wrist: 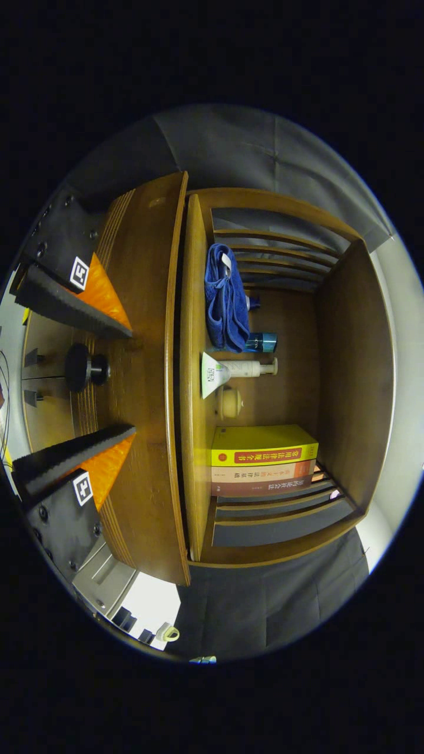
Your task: Pull open the drawer, take out the items inside it, and place them on the countertop above the cabinet.
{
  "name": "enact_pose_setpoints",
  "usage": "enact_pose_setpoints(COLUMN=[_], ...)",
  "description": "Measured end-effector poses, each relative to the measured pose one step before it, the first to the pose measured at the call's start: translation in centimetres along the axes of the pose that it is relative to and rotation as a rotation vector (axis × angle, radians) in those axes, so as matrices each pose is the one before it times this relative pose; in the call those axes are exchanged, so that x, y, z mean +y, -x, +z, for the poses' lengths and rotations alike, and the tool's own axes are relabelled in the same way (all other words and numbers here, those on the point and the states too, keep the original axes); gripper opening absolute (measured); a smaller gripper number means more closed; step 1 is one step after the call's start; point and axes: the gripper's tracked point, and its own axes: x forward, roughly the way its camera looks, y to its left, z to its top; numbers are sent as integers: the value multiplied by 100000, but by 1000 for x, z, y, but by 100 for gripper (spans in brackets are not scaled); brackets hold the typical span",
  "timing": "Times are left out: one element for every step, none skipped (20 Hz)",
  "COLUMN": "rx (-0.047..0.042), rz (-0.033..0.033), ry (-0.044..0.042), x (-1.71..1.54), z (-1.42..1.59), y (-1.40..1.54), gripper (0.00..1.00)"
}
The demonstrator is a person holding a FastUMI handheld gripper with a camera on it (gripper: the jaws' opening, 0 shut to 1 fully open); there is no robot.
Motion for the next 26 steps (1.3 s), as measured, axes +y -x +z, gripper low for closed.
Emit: enact_pose_setpoints(rx=[-42, -34, 58, 5, 155, -74, -14, -498, -73, -371, 230, 1442, 1021, 74, -422, -511, -521, -911, -1146, -1410, -1358, -1397, -1259, -1474, -973, -838], rz=[-42, 13, 51, 55, 11, -34, -3, -69, -45, -52, 10, 324, 687, -222, -461, -494, -200, 163, 618, 860, 680, 383, -55, 167, 264, 70], ry=[5, 44, -37, -205, -123, -34, 251, -101, 430, 284, -603, -1469, -1648, -1206, -267, 531, 903, 603, 296, 66, 104, 223, 54, -429, -665, -517], x=[-74, -57, 1, 16, 27, -1, -19, 17, 90, -52, -43, 37, 113, -101, -100, -124, -20, 51, 259, 141, 186, -35, -94, -131, -101, -292], z=[74, 77, 50, 48, 27, 23, 12, 70, -79, 63, -42, -126, 21, 391, 460, 507, 493, 716, 785, 786, 1075, 1010, 962, 1033, 924, 1030], y=[-479, -388, -416, -316, -270, -241, -76, 38, -8, 8, -1, 188, 473, 683, 908, 1066, 1186, 1354, 1374, 1395, 1260, 1544, 1537, 1502, 1426, 1508], gripper=[96, 96, 96, 96, 96, 96, 96, 96, 96, 96, 97, 97, 97, 96, 96, 96, 96, 96, 96, 96, 96, 96, 96, 96, 96, 96])
